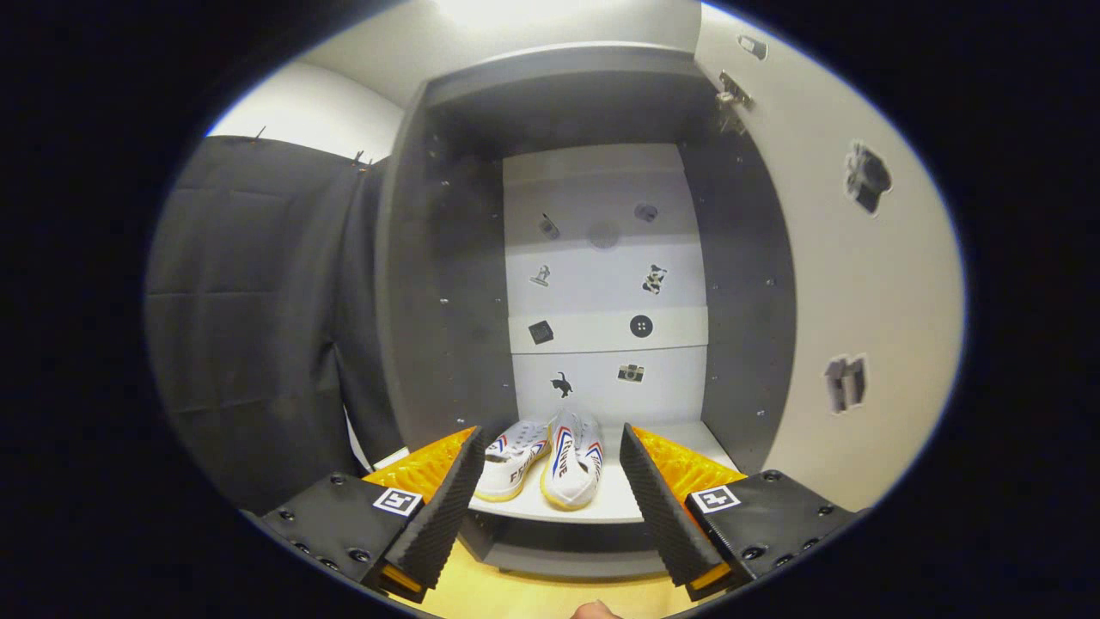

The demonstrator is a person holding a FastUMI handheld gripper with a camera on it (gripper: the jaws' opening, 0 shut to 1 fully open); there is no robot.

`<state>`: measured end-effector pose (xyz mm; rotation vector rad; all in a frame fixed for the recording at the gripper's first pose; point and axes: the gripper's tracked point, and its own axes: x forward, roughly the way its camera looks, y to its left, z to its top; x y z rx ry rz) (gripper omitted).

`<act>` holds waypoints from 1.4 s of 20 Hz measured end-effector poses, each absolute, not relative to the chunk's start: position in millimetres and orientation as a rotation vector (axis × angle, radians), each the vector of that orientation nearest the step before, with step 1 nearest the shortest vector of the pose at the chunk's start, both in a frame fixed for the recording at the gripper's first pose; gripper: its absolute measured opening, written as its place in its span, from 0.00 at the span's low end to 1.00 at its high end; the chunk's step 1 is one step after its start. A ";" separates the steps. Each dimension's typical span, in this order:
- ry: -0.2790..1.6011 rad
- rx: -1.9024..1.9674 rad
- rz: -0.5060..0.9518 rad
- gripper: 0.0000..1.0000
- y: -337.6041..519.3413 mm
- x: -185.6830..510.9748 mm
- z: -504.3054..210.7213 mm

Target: Open the shoe cabinet door, grab the shoes and put them into the shoe cabinet, then close the shoe cabinet door.

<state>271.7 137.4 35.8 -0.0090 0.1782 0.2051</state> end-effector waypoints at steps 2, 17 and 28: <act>0.175 -0.016 0.232 0.98 136.6 235.6 42.7; 0.179 -0.047 0.271 0.98 68.4 54.4 60.8; 0.163 -0.038 0.193 0.98 -10.6 -2.5 84.5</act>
